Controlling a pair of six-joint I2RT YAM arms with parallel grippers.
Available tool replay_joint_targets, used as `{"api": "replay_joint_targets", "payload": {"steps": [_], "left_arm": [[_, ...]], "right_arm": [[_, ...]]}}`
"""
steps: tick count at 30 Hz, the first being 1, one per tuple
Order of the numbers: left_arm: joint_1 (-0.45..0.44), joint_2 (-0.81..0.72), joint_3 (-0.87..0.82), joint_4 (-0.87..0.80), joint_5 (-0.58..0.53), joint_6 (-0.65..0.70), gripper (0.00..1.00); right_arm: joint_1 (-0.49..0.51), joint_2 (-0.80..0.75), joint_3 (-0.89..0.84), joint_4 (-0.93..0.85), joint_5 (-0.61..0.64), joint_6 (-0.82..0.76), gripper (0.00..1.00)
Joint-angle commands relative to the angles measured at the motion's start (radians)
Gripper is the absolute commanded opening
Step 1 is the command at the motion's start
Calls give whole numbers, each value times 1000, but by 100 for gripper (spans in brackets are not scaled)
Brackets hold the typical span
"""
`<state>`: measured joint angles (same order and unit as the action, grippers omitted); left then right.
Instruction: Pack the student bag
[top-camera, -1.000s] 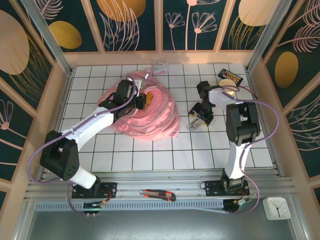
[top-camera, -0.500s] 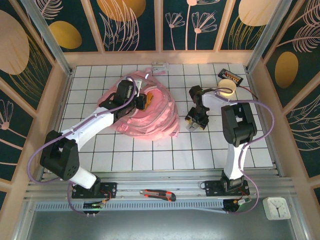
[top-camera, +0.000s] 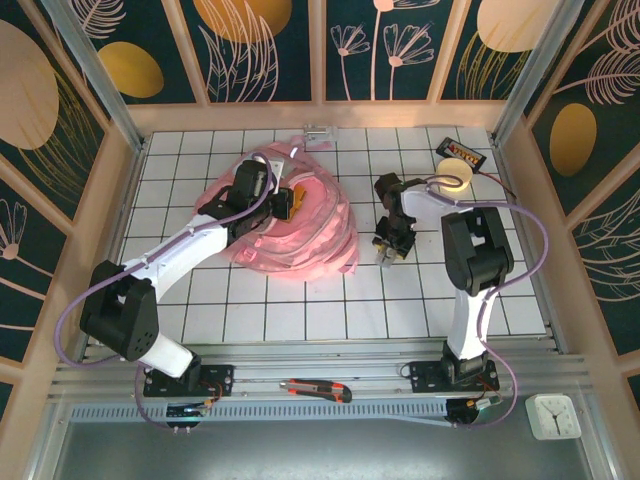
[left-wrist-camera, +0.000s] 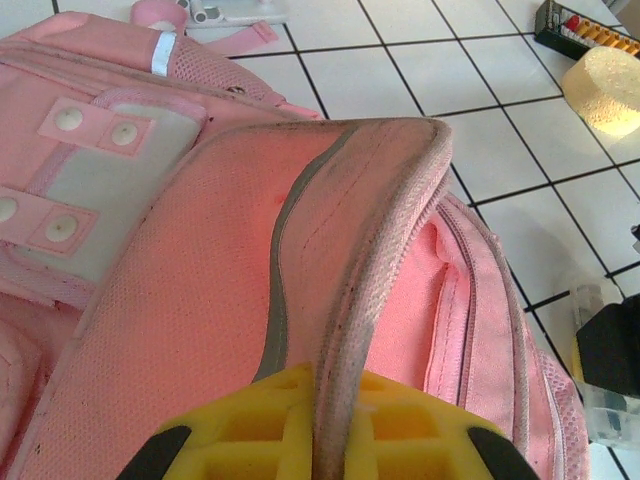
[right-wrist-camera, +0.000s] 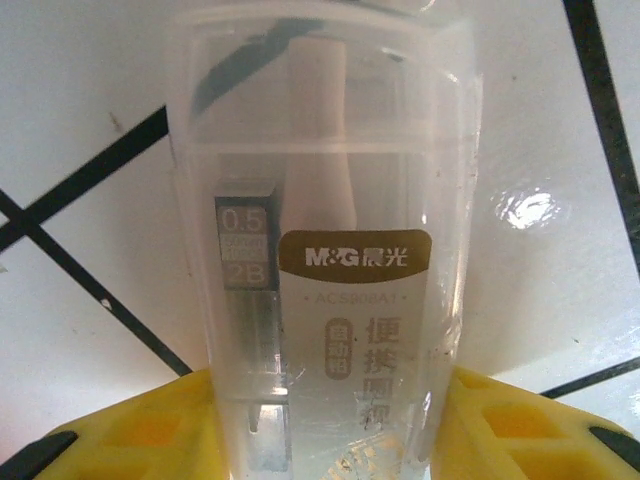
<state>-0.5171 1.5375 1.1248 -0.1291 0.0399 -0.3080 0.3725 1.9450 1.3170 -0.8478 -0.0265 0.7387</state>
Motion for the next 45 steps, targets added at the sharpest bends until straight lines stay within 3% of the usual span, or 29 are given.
{"api": "replay_joint_targets", "payload": {"steps": [1, 5, 11, 17, 24, 31, 40, 45], "left_arm": [[-6, -45, 3, 62, 8, -4, 0], [-5, -47, 19, 55, 11, -6, 0], [-6, -54, 36, 60, 19, -21, 0], [-6, -60, 47, 87, 42, -63, 0], [-5, -62, 64, 109, 61, -111, 0], [-4, -81, 57, 144, 51, -153, 0], [-4, -83, 47, 167, 47, -174, 0], [-3, -73, 49, 175, 51, -176, 0]], "right_arm": [[12, -63, 2, -51, 13, -53, 44], [14, -150, 40, -37, -44, -153, 43], [37, -264, 109, 79, -337, -255, 43], [122, -220, 177, 266, -600, -214, 43], [164, -127, 211, 506, -770, -87, 43], [162, -79, 140, 696, -834, 6, 43], [166, -2, 118, 721, -825, 7, 44], [169, 34, 132, 714, -825, 6, 61]]}}
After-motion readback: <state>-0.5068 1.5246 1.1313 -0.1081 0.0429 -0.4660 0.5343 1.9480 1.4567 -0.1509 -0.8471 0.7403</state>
